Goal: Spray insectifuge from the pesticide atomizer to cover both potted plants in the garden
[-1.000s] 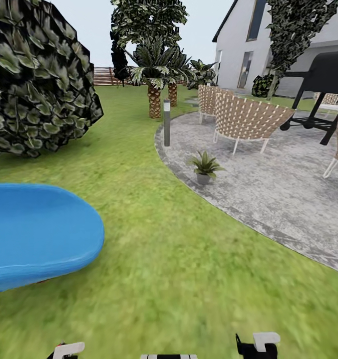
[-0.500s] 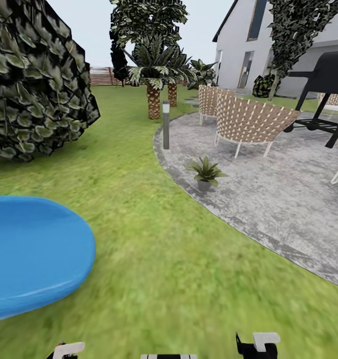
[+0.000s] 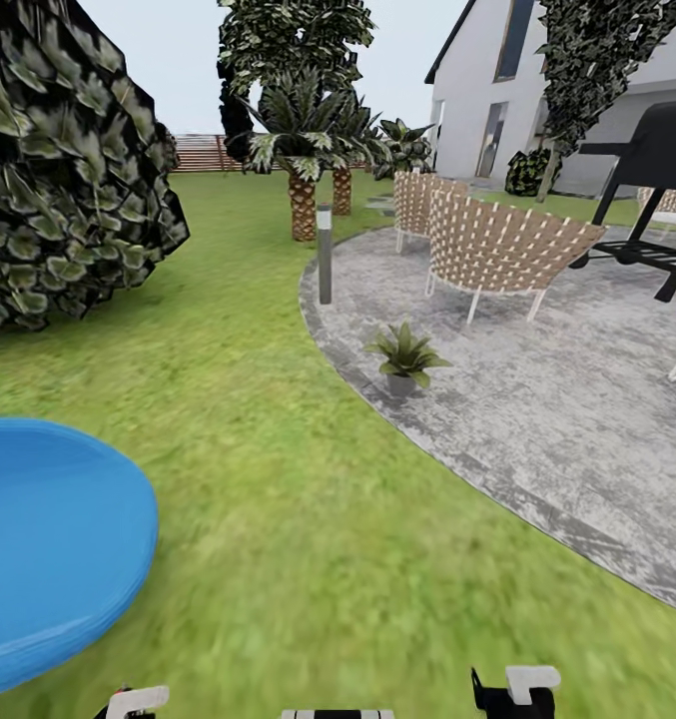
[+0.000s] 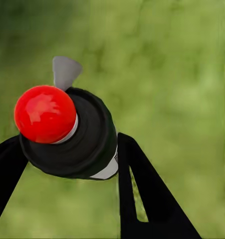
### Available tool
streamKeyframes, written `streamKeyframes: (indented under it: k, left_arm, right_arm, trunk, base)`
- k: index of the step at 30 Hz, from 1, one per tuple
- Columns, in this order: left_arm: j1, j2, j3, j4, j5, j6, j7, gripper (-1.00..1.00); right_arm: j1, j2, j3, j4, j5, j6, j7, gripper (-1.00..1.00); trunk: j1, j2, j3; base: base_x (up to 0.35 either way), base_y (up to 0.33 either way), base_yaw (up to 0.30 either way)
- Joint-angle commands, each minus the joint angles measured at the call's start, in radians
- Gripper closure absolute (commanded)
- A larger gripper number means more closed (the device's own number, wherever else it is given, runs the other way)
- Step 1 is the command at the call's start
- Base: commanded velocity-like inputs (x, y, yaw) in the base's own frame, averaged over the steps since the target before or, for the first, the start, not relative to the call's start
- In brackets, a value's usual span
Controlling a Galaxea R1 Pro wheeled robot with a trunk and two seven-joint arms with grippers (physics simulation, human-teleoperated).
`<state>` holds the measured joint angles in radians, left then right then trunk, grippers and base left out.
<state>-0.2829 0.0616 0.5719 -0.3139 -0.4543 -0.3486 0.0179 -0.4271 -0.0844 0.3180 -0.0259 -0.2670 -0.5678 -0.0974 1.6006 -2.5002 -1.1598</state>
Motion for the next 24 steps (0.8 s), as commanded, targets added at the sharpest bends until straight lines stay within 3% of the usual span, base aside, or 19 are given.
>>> streamKeyframes:
  k: [1,24]
  left_arm:
    - [-0.001,0.0,0.006,0.001,-0.011,-0.005,0.002,1.0]
    - [-0.001,0.0,0.006,-0.001,-0.011,-0.006,0.002,1.0]
  right_arm:
    - [0.0,0.0,0.009,0.0,-0.006,-0.001,-0.004,-1.0]
    - [0.0,0.0,0.009,0.0,-0.006,-0.001,-0.004,-1.0]
  trunk:
    - [0.0,0.0,-0.001]
    - [0.0,0.0,-0.001]
  base:
    - [0.282,-0.164,0.0]
    - [0.282,-0.164,0.0]
